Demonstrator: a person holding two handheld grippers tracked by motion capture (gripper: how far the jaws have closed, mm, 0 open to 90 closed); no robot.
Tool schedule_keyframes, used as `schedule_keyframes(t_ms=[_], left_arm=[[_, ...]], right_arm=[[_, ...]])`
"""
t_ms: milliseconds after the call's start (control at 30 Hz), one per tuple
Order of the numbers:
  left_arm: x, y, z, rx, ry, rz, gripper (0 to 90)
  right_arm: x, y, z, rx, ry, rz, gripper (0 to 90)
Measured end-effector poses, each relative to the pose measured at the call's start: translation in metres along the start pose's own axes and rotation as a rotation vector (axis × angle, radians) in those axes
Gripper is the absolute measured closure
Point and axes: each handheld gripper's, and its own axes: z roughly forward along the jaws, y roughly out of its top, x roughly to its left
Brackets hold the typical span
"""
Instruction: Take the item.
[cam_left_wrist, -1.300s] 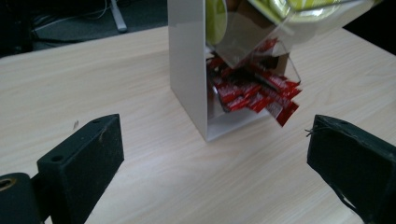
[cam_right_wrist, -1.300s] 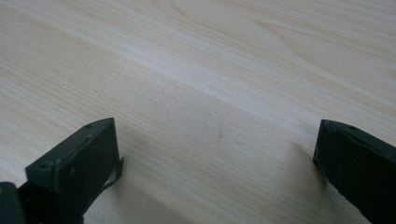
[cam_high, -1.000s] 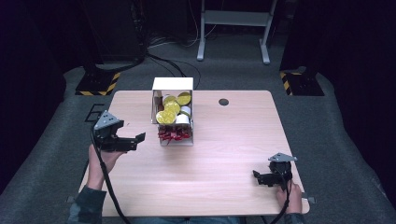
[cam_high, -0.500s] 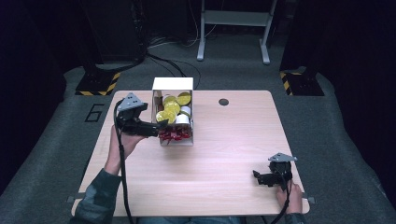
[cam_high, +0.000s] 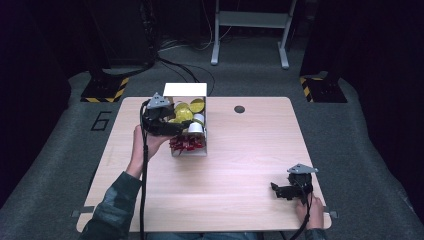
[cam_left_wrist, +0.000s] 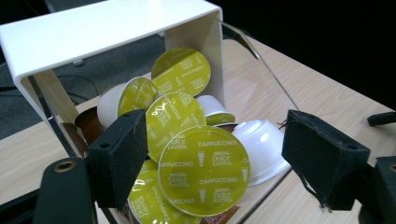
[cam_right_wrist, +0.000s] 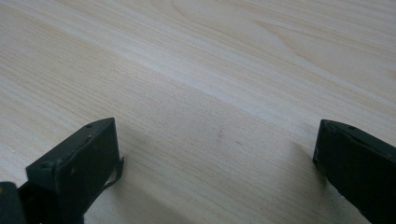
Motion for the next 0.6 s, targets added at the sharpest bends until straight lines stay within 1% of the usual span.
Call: schedule_keyframes(t_ms=[33, 67, 167, 200, 267, 300, 333, 367, 600], left_arm=[[0.0, 0.0, 0.001, 0.005, 0.008, 0.003, 24.9], [0.0, 0.0, 0.002, 0.009, 0.008, -0.001, 25.6], [-0.001, 0.0, 0.004, 0.02, 0.017, 0.012, 27.7], [-0.001, 0.0, 0.005, 0.017, 0.016, 0.01, 28.2], [-0.002, -0.001, 0.008, 0.034, 0.031, 0.009, 29.2], [-0.002, -0.001, 0.008, 0.034, 0.031, 0.009, 29.5], [-0.001, -0.002, 0.009, 0.042, 0.026, -0.002, 30.3], [-0.002, -0.002, 0.01, 0.049, 0.032, -0.002, 31.1], [0.0, -0.005, 0.013, 0.067, 0.03, -0.014, 32.6]], right_arm=[[0.0, 0.0, 0.0, 0.0, 0.001, -0.002, 0.0], [0.0, 0.0, 0.0, 0.0, 0.001, -0.002, 0.0], [0.0, 0.0, 0.0, 0.0, 0.0, 0.0, 0.0], [0.0, 0.0, 0.0, -0.001, 0.0, -0.001, 0.0], [0.0, 0.0, 0.0, 0.0, 0.0, -0.001, 0.0], [0.0, 0.0, 0.0, 0.0, 0.0, -0.001, 0.0], [0.0, 0.0, 0.0, 0.0, 0.0, -0.001, 0.0], [0.0, 0.0, 0.0, 0.0, 0.0, -0.001, 0.0], [0.0, 0.0, 0.0, 0.0, 0.001, -0.002, 0.0]])
